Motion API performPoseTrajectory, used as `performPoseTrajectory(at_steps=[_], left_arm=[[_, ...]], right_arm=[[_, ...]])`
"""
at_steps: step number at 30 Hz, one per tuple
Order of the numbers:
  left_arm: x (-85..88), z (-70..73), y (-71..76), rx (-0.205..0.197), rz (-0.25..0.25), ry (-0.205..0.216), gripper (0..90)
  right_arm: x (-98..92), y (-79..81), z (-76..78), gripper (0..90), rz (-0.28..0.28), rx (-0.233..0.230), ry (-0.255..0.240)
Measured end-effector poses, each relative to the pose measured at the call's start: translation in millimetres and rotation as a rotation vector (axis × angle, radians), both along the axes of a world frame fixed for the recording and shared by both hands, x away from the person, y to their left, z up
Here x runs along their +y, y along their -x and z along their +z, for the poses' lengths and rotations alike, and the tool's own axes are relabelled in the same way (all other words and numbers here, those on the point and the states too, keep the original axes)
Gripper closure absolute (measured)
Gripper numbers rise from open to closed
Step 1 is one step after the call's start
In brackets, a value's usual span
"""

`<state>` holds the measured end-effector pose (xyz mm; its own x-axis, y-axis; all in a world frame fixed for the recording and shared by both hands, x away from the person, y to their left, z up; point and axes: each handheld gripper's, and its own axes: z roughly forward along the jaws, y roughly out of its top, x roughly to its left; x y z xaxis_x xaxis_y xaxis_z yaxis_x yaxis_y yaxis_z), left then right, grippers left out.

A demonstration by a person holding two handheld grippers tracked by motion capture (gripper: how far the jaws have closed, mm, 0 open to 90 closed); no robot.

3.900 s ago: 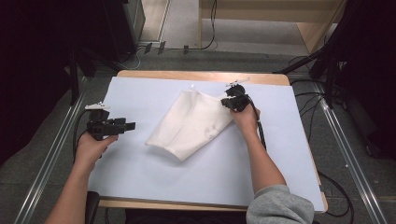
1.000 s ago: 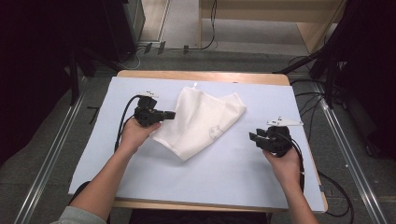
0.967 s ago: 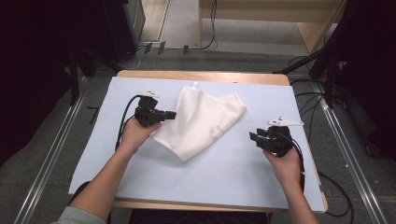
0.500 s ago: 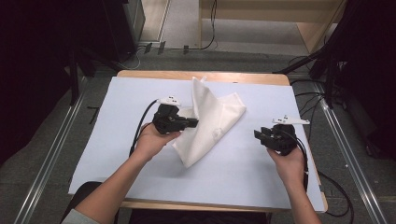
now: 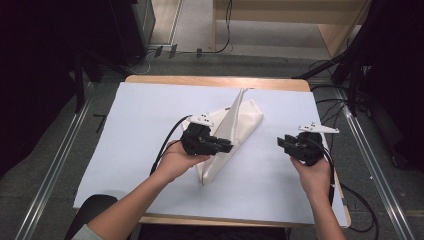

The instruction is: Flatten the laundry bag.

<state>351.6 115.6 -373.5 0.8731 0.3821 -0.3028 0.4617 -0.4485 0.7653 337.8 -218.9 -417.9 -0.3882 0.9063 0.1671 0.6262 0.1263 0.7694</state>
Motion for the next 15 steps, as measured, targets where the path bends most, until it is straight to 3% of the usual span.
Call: performPoseTrajectory(at_steps=[5, 7, 11, 15], left_arm=[[11.0, 1.6, -3.7, 0.015, 0.008, 0.019, 67.0], [13.0, -6.5, -7.9, 0.028, 0.019, 0.006, 74.0], [14.0, -31.3, -17.3, 0.062, 0.052, -0.061, 88.5], [12.4, -43.8, -21.7, 0.086, 0.065, -0.076, 90.0]], right_arm=[[1.5, -0.7, -1.0, 65.9, 0.003, 0.005, 0.002], [3.5, -1.1, -1.1, 66.0, 0.006, 0.007, -0.001], [10.1, -2.1, -0.9, 66.0, 0.019, 0.003, -0.002], [20.2, -5.5, -0.2, 65.9, 0.044, 0.004, -0.007]])
